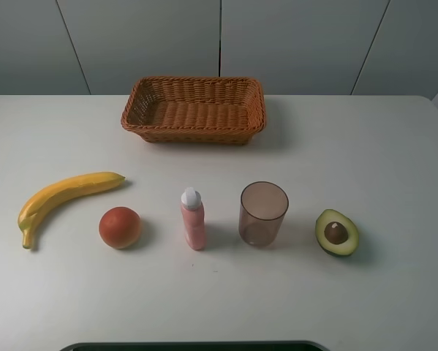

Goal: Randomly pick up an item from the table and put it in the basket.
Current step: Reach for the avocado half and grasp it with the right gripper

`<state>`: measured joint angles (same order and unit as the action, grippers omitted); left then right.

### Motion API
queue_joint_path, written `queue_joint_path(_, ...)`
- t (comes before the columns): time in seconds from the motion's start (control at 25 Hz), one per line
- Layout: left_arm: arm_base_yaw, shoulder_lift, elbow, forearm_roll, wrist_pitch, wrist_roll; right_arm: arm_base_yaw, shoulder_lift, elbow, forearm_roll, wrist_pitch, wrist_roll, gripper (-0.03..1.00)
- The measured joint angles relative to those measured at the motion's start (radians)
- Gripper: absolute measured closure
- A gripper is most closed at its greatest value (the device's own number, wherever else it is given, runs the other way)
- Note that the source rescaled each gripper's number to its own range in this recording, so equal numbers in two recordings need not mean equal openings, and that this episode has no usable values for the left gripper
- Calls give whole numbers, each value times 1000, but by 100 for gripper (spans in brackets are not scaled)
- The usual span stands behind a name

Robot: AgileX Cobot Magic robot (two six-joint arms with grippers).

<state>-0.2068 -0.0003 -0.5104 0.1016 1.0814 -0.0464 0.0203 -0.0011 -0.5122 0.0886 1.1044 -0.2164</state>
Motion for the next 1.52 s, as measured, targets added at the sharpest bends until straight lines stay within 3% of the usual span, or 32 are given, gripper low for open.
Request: queue_joint_path(1.52, 0, 0, 0, 0, 0, 0, 0, 0, 0, 0, 0, 0, -3)
